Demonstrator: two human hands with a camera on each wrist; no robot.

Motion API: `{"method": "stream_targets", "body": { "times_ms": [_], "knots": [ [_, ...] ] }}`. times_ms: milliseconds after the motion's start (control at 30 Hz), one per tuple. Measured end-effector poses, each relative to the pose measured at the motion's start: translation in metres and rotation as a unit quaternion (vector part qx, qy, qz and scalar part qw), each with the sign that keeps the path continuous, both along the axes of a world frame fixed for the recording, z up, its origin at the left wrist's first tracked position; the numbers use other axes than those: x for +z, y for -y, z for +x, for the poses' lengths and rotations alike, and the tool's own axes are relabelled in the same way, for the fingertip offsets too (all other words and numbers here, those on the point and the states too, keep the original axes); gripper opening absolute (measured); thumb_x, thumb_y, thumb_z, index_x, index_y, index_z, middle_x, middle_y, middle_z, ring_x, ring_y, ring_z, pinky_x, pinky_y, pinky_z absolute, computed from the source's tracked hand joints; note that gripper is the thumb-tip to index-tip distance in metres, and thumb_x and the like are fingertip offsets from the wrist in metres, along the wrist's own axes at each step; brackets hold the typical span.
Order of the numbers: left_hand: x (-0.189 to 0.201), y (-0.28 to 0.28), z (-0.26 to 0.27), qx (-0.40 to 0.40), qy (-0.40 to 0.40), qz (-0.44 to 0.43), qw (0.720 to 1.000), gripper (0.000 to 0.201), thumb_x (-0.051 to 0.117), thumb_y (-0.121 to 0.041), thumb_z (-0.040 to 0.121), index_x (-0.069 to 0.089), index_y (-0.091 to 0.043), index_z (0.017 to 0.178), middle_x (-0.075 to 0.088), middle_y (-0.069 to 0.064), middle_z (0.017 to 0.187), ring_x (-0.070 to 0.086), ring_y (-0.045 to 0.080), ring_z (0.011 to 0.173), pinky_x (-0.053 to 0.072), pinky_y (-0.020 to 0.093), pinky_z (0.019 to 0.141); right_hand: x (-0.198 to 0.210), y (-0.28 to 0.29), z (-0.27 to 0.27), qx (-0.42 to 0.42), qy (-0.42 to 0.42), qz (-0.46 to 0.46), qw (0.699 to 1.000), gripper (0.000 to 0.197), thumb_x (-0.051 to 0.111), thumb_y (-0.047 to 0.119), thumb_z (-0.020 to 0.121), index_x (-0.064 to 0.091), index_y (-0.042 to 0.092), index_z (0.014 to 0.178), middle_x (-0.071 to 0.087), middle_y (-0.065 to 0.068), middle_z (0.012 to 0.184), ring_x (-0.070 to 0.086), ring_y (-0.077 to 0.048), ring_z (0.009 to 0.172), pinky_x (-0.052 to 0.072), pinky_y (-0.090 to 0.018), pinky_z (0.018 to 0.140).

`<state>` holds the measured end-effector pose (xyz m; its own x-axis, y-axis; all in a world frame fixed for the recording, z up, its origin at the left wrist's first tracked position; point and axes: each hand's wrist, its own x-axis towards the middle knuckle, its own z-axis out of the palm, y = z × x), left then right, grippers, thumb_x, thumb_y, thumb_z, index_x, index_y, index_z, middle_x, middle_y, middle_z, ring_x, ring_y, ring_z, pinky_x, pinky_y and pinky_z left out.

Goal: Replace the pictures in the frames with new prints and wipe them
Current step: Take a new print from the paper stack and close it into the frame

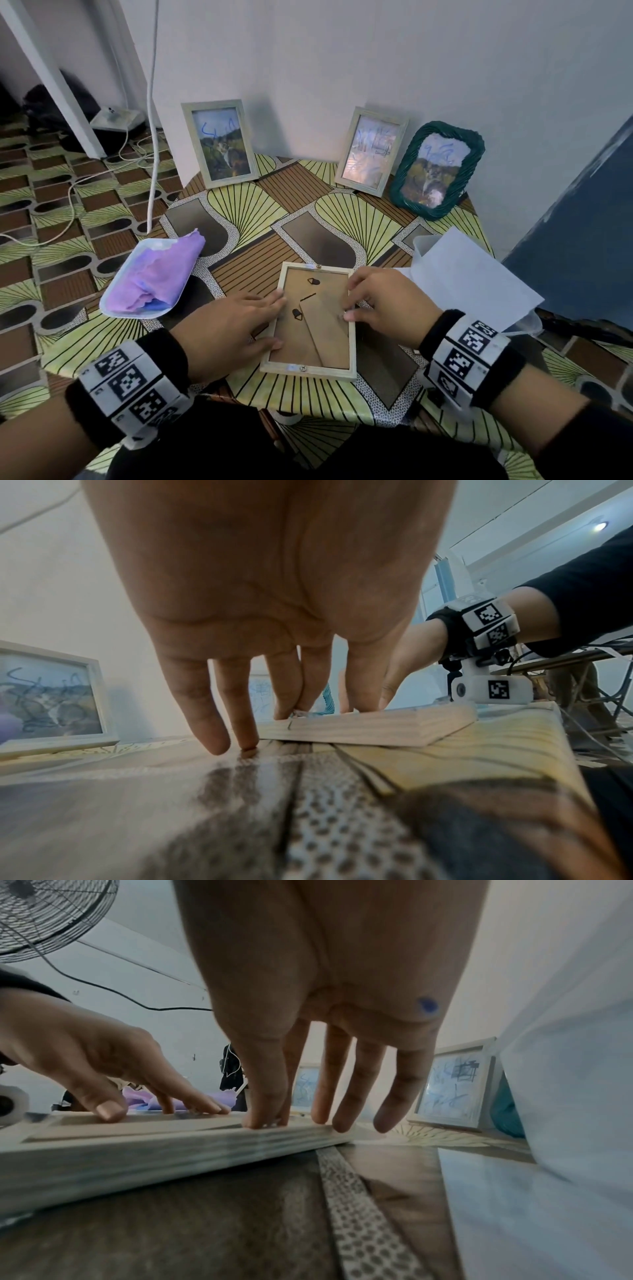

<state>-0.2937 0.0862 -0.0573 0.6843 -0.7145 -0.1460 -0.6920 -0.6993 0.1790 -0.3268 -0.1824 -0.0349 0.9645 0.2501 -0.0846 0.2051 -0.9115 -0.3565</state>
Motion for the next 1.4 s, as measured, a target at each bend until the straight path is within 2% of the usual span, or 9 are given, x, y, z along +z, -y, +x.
{"method": "stream_targets", "body": {
  "times_ms": [267,400,533,667,867,1100,1233,1333,1400],
  "knots": [
    [0.001,0.0,-0.001,0.004,-0.006,0.01,1.0,0.072,0.042,-0.059,0.096,0.013,-0.032,0.156,0.01,-0.021,0.161,0.023,0.003,0.143,0.028,0.023,0.114,-0.002,-0.012,0.005,-0.056,0.025,-0.017,0.998,0.016,0.075,0.038,0.081,0.078,0.024,0.085,0.057,0.008,0.097,0.055,-0.011,0.094,0.05,-0.031,0.082],
    [0.007,0.0,-0.014,0.012,0.054,-0.033,0.998,0.059,0.053,-0.051,0.094,0.041,-0.031,0.148,0.043,-0.014,0.15,0.045,0.01,0.132,0.041,0.03,0.106,0.001,-0.01,0.01,-0.045,0.02,-0.012,0.999,0.021,0.073,0.041,0.082,0.077,0.024,0.094,0.058,0.007,0.099,0.056,-0.011,0.092,0.051,-0.031,0.081],
    [0.015,-0.006,-0.034,-0.023,0.087,-0.097,0.991,0.035,0.057,-0.042,0.094,0.067,-0.024,0.123,0.066,-0.01,0.122,0.06,0.013,0.11,0.052,0.034,0.089,-0.001,-0.005,0.017,-0.016,0.041,0.016,0.999,0.039,0.061,0.039,0.093,0.065,0.02,0.126,0.058,0.003,0.131,0.055,-0.013,0.117,0.047,-0.034,0.101],
    [0.018,-0.018,-0.054,-0.072,0.08,-0.041,0.993,0.038,0.043,-0.051,0.098,0.067,-0.03,0.119,0.065,-0.018,0.121,0.059,0.009,0.11,0.051,0.03,0.084,-0.007,-0.004,0.025,0.032,0.011,-0.028,0.999,0.055,0.048,0.038,0.1,0.036,0.022,0.151,0.025,0.007,0.161,0.029,-0.011,0.145,0.023,-0.029,0.116],
    [0.012,-0.035,-0.079,-0.069,0.061,0.059,0.994,0.064,0.028,-0.062,0.099,0.044,-0.023,0.147,0.037,-0.01,0.155,0.045,0.015,0.137,0.048,0.032,0.098,-0.011,-0.015,0.033,0.116,-0.054,-0.091,0.988,0.062,0.035,0.04,0.105,0.006,0.024,0.157,0.0,0.011,0.164,0.004,-0.01,0.151,0.012,-0.039,0.123],
    [0.013,-0.039,-0.086,-0.066,0.09,0.123,0.986,0.074,0.029,-0.068,0.096,0.039,-0.017,0.15,0.032,-0.002,0.157,0.033,0.025,0.143,0.046,0.045,0.103,-0.018,-0.022,0.032,0.106,-0.087,-0.178,0.974,0.065,0.021,0.053,0.103,0.001,0.024,0.157,-0.005,0.01,0.164,-0.002,-0.012,0.152,0.004,-0.048,0.121],
    [0.023,-0.042,-0.07,-0.015,0.078,0.152,0.985,0.079,0.015,-0.07,0.096,0.04,-0.017,0.149,0.036,-0.002,0.154,0.029,0.024,0.145,0.043,0.045,0.106,-0.015,-0.02,0.022,0.076,-0.051,-0.211,0.973,0.066,0.017,0.055,0.102,0.018,0.017,0.156,0.01,0.002,0.165,0.001,-0.014,0.152,0.002,-0.051,0.122],
    [0.019,-0.042,-0.043,-0.007,0.059,0.161,0.985,0.096,-0.015,-0.078,0.082,0.008,-0.022,0.157,0.002,-0.009,0.161,-0.009,0.017,0.15,0.018,0.039,0.12,-0.009,-0.019,0.006,0.068,-0.038,-0.19,0.979,0.062,0.019,0.053,0.102,0.043,0.012,0.143,0.033,-0.008,0.157,0.017,-0.02,0.149,0.011,-0.044,0.122],
    [0.014,-0.041,-0.025,0.0,0.051,0.171,0.984,0.103,-0.025,-0.079,0.072,-0.003,-0.023,0.156,-0.011,-0.011,0.16,-0.02,0.012,0.147,0.011,0.036,0.122,-0.005,-0.017,-0.007,0.045,-0.03,-0.168,0.984,0.056,0.023,0.053,0.101,0.056,0.015,0.127,0.049,-0.007,0.144,0.036,-0.025,0.139,0.024,-0.04,0.116]
  ]
}}
